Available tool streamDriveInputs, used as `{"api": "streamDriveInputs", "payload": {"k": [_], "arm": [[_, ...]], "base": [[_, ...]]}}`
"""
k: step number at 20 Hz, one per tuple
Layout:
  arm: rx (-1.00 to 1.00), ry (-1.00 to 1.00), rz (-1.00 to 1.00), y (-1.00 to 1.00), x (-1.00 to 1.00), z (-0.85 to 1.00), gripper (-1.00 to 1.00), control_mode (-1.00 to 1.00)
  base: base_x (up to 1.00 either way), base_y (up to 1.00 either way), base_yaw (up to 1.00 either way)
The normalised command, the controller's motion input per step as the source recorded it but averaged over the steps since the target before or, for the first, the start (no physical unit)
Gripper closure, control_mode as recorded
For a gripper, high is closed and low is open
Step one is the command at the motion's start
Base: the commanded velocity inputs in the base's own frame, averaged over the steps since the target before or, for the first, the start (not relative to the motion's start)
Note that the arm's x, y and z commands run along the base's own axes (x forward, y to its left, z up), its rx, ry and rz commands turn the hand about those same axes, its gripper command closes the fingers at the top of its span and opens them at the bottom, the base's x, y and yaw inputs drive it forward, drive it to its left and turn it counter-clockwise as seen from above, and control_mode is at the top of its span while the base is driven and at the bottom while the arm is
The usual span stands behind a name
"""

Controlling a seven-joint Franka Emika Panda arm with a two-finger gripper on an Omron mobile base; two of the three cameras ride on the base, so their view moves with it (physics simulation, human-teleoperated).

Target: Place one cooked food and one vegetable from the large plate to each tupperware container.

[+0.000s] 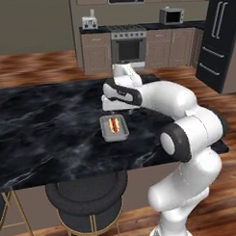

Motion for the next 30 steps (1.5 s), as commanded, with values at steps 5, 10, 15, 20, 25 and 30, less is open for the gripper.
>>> {"api": "streamDriveInputs", "payload": {"k": [5,10,15,20,25,30], "arm": [[-0.03,-0.15,0.11,-0.07,-1.0,0.6,-1.0,-1.0],[-0.02,-0.14,0.14,-0.14,-1.0,0.65,-1.0,-1.0],[-0.02,-0.02,0.04,-0.14,-0.6,-0.01,-1.0,-1.0],[0.0,0.0,0.0,0.0,0.0,0.0,-1.0,-1.0],[0.0,0.0,0.0,0.0,0.0,0.0,-1.0,-1.0],[0.0,0.0,0.0,0.0,0.0,0.0,-1.0,1.0]], "base": [[0.0,0.0,0.0],[0.0,0.0,0.0],[0.0,0.0,0.0],[0.0,0.0,0.0],[0.0,0.0,0.0],[-0.52,-0.09,-0.03]]}}
